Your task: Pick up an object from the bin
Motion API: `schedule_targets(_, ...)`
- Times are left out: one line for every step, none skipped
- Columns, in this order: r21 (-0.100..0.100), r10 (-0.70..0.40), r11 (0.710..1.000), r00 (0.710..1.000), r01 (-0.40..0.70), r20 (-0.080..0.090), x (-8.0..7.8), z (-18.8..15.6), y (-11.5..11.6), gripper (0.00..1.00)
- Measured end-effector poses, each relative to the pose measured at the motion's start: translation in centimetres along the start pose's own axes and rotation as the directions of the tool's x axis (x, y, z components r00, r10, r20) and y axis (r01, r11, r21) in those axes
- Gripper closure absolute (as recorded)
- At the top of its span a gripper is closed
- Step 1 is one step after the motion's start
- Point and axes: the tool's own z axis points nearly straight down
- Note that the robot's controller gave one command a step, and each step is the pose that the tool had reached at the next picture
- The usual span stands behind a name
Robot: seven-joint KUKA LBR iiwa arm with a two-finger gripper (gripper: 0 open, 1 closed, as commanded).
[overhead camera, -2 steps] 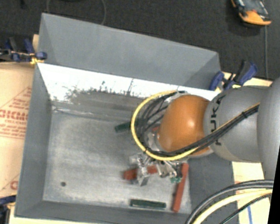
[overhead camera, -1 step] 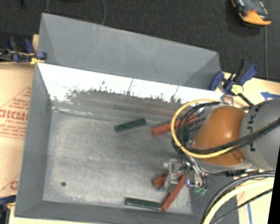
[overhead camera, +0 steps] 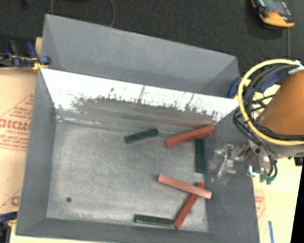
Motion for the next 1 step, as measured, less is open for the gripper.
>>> schedule_targets(-0.001, 0.0, 1.0, 1.0, 0.0, -0.008, 0.17, 0.46, 0.05, 0.0)
